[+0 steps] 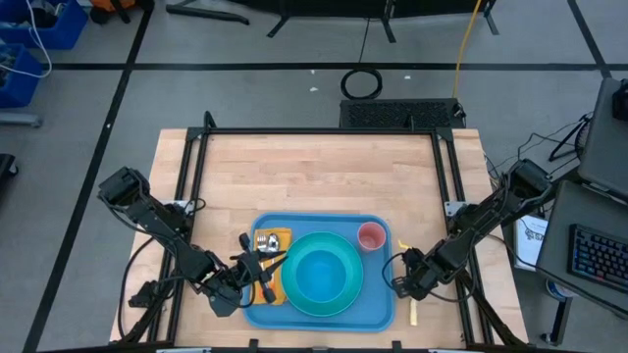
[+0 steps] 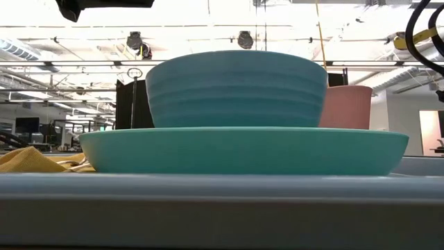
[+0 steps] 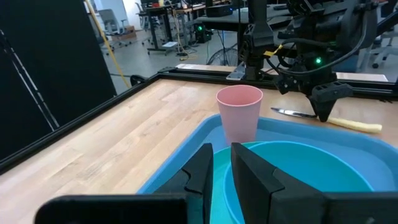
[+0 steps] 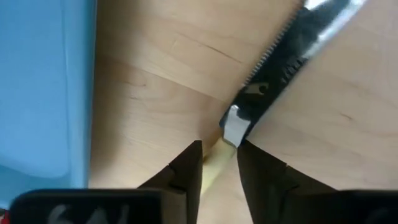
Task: Set up tray
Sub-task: Put the yellow knife on top of the yellow napkin to the right of the orange spoon
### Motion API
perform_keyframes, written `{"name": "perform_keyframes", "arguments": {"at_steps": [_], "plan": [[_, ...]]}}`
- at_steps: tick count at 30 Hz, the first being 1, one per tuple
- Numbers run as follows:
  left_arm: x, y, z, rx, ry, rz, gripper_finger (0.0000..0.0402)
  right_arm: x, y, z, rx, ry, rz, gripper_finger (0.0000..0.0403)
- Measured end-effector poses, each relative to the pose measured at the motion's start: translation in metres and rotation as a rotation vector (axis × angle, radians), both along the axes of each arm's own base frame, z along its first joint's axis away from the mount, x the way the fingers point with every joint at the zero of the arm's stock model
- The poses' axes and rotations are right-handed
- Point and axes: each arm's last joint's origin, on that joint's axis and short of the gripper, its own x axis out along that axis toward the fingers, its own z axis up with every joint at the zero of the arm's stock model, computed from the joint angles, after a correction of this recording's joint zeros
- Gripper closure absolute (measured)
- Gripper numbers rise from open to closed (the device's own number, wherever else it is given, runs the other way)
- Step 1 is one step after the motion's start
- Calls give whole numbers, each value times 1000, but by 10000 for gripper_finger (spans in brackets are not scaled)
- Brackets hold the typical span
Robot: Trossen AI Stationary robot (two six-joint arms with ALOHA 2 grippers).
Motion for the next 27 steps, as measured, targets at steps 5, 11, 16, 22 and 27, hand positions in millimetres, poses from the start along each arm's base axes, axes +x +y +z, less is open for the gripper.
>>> {"name": "perform_keyframes", "arguments": {"at_steps": [5, 11, 16, 22, 27], "plan": [[0, 0, 0, -5, 2, -8, 339, -1, -1, 0, -20, -8, 27, 347], [0, 0, 0, -9, 6, -17, 339, -1, -1, -1, -28, -16, 55, 384], [0, -1, 0, -14, 11, -30, 339, -1, -1, -1, -34, -17, 56, 384], [0, -1, 0, -18, 9, -30, 339, -1, -2, -1, -36, -20, 66, 384], [0, -1, 0, -18, 9, -30, 339, -3, -1, 6, -32, -64, 71, 384]]}}
